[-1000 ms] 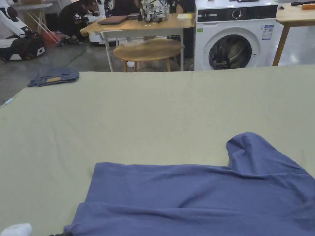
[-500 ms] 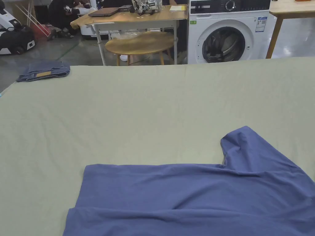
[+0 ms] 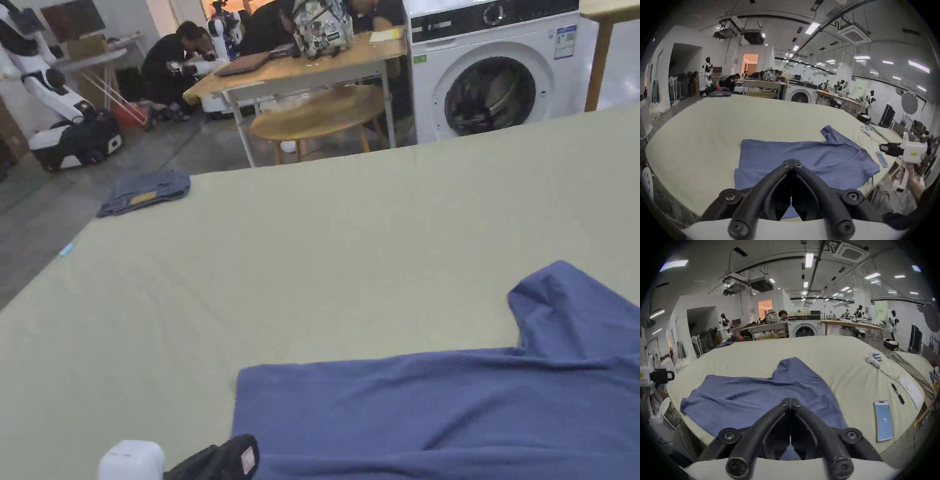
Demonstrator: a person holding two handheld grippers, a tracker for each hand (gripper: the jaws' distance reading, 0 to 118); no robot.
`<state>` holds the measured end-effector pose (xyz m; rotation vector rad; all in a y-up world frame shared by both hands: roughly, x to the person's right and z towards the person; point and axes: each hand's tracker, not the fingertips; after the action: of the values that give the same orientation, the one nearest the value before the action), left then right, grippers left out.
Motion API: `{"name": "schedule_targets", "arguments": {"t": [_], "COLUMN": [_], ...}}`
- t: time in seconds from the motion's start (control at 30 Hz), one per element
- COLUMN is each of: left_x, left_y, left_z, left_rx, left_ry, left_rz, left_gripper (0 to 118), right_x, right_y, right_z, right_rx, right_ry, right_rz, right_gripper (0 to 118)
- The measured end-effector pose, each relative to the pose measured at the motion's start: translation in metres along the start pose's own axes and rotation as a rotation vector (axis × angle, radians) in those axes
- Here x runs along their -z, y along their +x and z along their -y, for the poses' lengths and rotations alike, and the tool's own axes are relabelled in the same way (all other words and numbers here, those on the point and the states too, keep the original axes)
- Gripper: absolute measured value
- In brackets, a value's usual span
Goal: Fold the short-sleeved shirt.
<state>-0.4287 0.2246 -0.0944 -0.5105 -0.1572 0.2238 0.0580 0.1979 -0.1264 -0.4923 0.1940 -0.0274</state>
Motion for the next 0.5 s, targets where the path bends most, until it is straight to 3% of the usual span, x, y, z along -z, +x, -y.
{"name": "schedule_targets", "arguments": {"t": [0.13,0.17,0.2,0.23,0.3,0.5], "left_x": [0.070,0.089,0.108,0.135,0.177,0.251], "left_y": [-0.049,-0.061,-0.073,-0.077,-0.095,-0.124], "left_z": [-0.030,-0.034,-0.035,-0.038,-0.041,-0.034], "left_rx": [-0.024,-0.024,-0.026,-0.038,-0.084,-0.090], "left_ry": [-0.181,-0.172,-0.161,-0.178,-0.271,-0.451], "left_rz": [-0.091,-0.076,-0.070,-0.062,-0.137,-0.240], "left_gripper": [0,7,26,36,42,41], "right_x": [-0.005,-0.007,-0.009,-0.010,-0.014,-0.027], "right_y": [0.006,0.009,0.012,0.017,0.025,0.054], "right_z": [0.005,0.008,0.010,0.013,0.017,0.019], "right_rx": [0.025,0.041,0.058,0.075,0.096,0.155], "right_ry": [-0.009,-0.013,-0.019,-0.027,-0.047,-0.093], "right_rz": [-0.007,-0.009,-0.010,-0.014,0.002,0.086], "right_gripper": [0,0,0,0,0,0]}}
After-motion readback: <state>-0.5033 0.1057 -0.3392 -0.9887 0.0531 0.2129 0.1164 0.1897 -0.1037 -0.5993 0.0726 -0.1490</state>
